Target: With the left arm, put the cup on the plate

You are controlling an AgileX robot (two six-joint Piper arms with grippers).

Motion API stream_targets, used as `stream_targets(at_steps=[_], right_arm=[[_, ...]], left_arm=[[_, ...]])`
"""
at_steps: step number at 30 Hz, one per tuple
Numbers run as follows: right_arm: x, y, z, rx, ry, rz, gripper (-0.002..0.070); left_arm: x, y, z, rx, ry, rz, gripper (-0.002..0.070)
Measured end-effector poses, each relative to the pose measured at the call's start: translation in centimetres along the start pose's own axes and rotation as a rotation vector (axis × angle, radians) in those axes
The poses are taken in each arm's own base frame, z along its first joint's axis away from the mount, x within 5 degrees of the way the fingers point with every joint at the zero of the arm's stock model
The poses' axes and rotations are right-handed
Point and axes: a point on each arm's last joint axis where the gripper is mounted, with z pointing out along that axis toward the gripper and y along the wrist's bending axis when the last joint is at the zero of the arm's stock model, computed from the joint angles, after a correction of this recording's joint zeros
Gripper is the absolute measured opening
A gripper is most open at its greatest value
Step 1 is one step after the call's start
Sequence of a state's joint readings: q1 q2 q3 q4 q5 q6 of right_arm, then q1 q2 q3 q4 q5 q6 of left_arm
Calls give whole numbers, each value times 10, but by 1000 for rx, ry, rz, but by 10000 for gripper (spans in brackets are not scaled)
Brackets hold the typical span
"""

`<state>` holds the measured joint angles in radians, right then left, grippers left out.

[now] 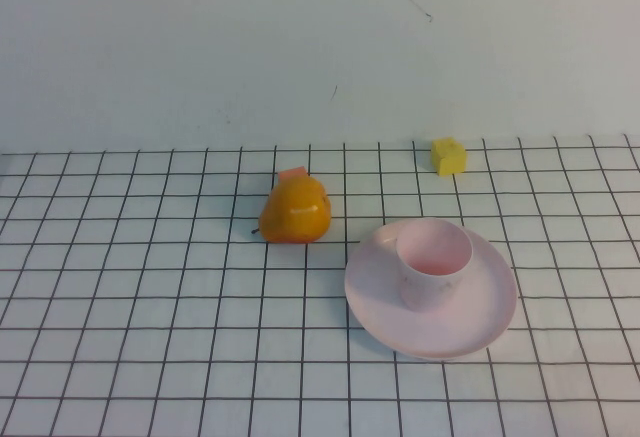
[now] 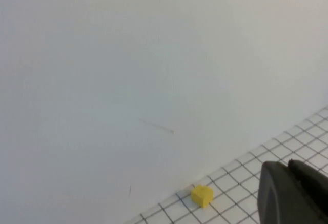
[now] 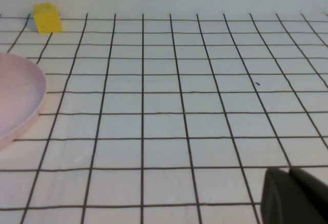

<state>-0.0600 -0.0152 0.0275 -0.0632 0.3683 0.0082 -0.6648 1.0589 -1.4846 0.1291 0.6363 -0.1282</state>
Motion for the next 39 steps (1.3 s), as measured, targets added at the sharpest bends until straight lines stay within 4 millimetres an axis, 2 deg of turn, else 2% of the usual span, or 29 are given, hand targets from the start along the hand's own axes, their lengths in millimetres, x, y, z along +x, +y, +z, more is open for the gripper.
stream_targets(at_steps=[6,12,19,24,28,30,35,39], right_arm=[[0,0,0,0,0,0,-2],[0,0,0,0,0,0,-2],[0,0,0,0,0,0,-2],[0,0,0,0,0,0,-2],[0,0,0,0,0,0,-2],[0,0,0,0,0,0,-2],[0,0,0,0,0,0,-2],[0,0,0,0,0,0,-2]], left_arm=[[53,3,-35,15,56,-55,-1],[99,4,-40,14,168,-63,-1],[136,3,-37,16,276,-77,-1],[164,17,-49,-60,83,-171,-1],[198,27,-73,-164,-113,-267,-1],[222,31,-85,-232,-181,-291,-1],[275,35,-99,-397,-253,-307,-1],[317,40,-95,-482,-207,-328,-1]])
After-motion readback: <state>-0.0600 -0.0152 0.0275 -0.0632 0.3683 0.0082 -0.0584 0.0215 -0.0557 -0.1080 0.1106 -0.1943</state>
